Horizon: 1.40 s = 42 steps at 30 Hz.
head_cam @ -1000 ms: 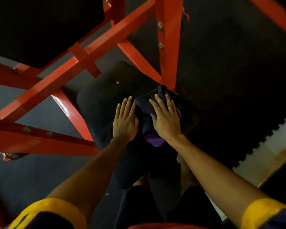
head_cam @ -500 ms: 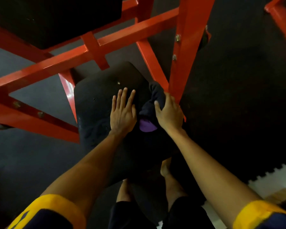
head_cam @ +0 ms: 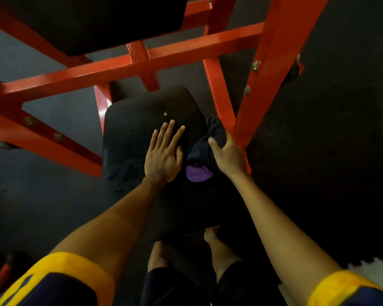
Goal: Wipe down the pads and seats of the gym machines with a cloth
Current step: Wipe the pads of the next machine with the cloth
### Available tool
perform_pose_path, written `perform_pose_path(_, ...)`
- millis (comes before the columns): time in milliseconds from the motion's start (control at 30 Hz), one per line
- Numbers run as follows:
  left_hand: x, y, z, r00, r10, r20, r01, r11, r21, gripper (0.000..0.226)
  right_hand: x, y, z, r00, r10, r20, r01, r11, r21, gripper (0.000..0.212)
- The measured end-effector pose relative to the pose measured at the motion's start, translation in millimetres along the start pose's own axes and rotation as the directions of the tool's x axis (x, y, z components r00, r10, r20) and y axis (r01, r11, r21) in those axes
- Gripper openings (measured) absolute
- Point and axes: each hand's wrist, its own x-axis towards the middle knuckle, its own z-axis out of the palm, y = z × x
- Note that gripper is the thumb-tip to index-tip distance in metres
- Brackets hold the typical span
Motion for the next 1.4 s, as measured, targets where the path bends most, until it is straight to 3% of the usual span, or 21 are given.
perform_pose_path(100,-1.1,0.1,-0.5,1.0,-0.007,-0.008,0.007,1.0,-0.005,0.064,-12.1,6.5,-3.0,0.999,-0.029,-0.023,0.028,0.998,-0.061,0.06)
perform_pose_path(233,-1.0,-0.4,1.4,1.0,-0.009,-0.014,0.009,1.0,0.002,0.062,25.3,-31.6,18.4,0.975,-0.221,0.023,0.222,0.963,-0.154,0.063)
perform_pose_path(333,2.0,-2.1,2.3,1.0,0.003,0.001,-0.003,1.0,0.013,0.064,58.2,-57.8,31.9,0.976,-0.208,0.065,0.218,0.953,-0.209,0.067)
perform_pose_path(500,-1.7,2.5,2.5,1.0,-0.02,-0.013,0.02,1.0,-0.016,0.065,13.9,-15.6,15.4,0.936,-0.351,0.034,0.35,0.916,-0.197,0.06)
perform_pose_path(700,0.1,-3.1,2.4,1.0,-0.011,-0.006,0.011,1.0,-0.005,0.066,6.7,-9.0,21.5,0.946,-0.324,-0.007,0.303,0.892,-0.336,0.063)
perform_pose_path(867,1.7,-2.9,3.6,1.0,-0.002,-0.006,0.002,1.0,-0.013,0.064,38.2,-47.4,35.5,0.941,-0.329,0.083,0.333,0.847,-0.415,0.072)
perform_pose_path(1133,3.6,-3.0,4.0,0.999,-0.021,-0.045,0.019,0.999,-0.034,0.065,-0.6,0.2,15.3,0.855,-0.507,0.107,0.502,0.759,-0.416,0.063)
perform_pose_path(1300,-4.8,-0.4,5.7,0.98,-0.173,-0.096,0.172,0.985,-0.011,0.066,29.1,-46.4,46.8,0.79,-0.59,0.166,0.593,0.664,-0.456,0.057)
perform_pose_path(1400,-8.9,1.6,4.8,0.949,-0.277,-0.151,0.273,0.961,-0.045,0.066,19.4,-38.8,42.7,0.704,-0.666,0.247,0.699,0.585,-0.412,0.055)
